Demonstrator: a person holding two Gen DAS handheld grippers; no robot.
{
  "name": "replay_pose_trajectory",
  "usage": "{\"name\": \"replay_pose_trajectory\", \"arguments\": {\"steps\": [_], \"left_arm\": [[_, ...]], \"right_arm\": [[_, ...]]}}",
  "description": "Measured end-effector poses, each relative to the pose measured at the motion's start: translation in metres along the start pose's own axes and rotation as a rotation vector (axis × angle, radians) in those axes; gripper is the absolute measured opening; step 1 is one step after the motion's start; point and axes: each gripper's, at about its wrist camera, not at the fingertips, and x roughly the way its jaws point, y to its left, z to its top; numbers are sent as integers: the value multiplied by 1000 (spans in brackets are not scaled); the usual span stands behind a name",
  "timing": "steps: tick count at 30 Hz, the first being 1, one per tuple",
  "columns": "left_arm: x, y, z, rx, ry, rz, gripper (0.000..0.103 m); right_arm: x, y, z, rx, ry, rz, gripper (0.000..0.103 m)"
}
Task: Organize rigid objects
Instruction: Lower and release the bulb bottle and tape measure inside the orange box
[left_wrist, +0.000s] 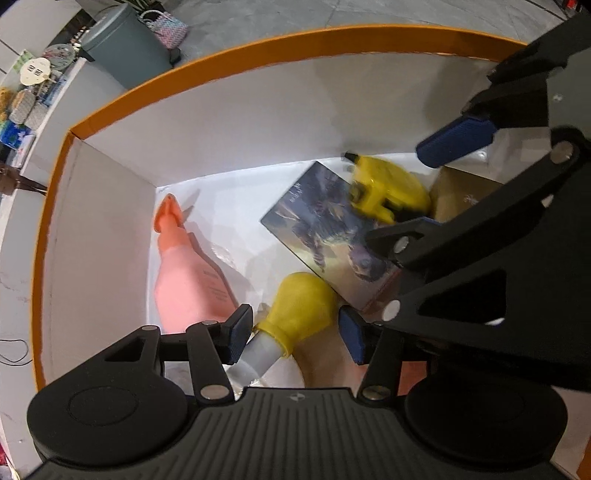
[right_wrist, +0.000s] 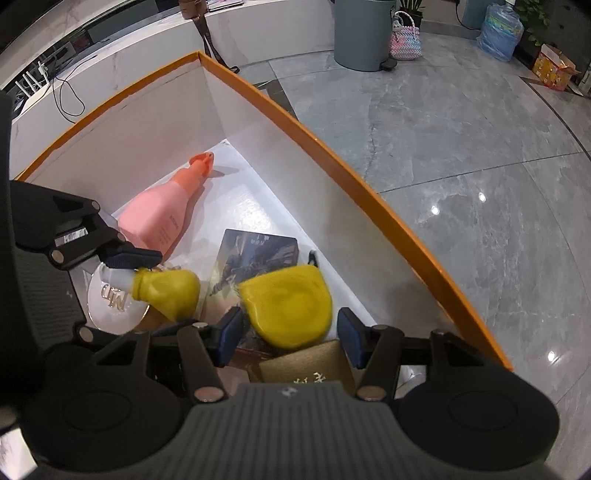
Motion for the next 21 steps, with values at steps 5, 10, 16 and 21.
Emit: {"name": "replay_pose_trajectory", "arguments": {"steps": [5, 10, 16, 21], "left_arm": [[4, 0, -3, -3, 56, -105, 63], [4, -7, -8, 23, 67, -116, 63], [-3, -2, -9, -18, 23, -77, 75], [-12, -4, -13, -2, 14, -58, 75]], "right_arm": [[-1, -1, -1, -8, 1, 7, 58], [-1, 0, -1, -18, 10, 4, 66], [-8, -1, -1, -8, -12, 14, 67], [-16, 0, -1, -7, -34, 12, 70]]}}
